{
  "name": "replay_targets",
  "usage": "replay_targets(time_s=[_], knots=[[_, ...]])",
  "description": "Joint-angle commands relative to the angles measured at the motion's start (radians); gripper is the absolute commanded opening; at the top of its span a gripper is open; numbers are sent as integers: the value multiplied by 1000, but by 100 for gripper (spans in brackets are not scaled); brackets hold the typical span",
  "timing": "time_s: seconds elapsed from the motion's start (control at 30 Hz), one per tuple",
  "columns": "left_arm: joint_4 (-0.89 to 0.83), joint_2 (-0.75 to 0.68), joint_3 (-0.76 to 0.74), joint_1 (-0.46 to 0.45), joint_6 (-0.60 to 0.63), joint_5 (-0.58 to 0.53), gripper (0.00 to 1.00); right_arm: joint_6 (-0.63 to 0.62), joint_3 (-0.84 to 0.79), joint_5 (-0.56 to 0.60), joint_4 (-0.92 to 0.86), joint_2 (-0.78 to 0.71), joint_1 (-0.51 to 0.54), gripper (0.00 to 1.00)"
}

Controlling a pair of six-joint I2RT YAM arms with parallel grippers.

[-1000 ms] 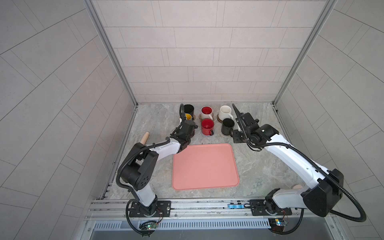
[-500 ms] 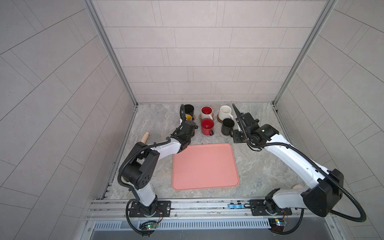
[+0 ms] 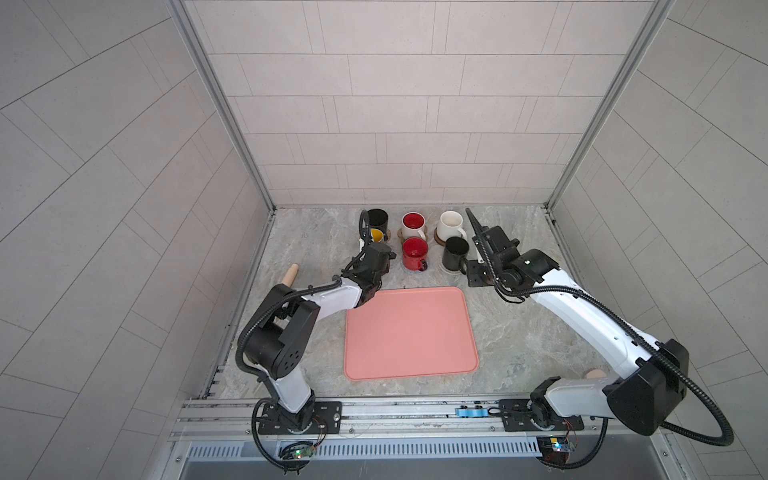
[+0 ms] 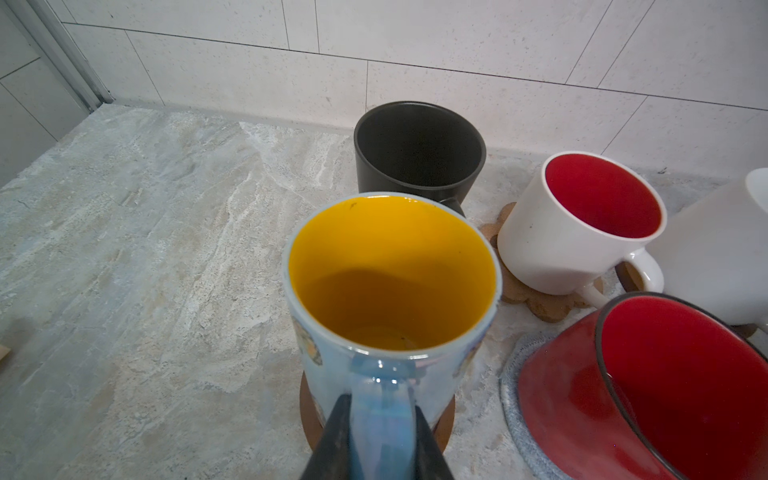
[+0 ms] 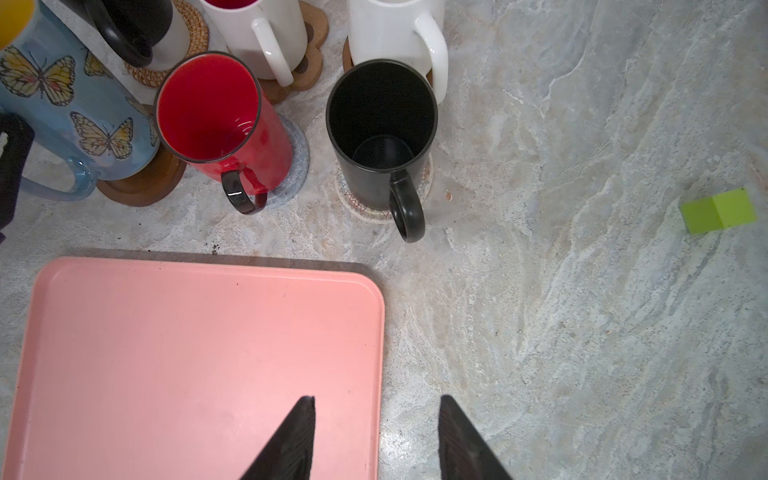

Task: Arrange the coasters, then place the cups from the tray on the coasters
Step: 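Lower the butterfly mug onto the brown wooden coaster with the left gripper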

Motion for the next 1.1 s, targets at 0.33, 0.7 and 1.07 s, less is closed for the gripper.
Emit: replay_targets(time_s=[0.33,0.7,1.07], knots=[[61,-48,-48,-48,-40,-62,0,11,-27,8,-1,-57,-9,51],[38,-54,-63,-64,-76,-67,8,17,-45,5,5,-75,-9,51],[24,-49,-61,-75,-89,-80,17,16,-54,11,-1,-93,-10,50]])
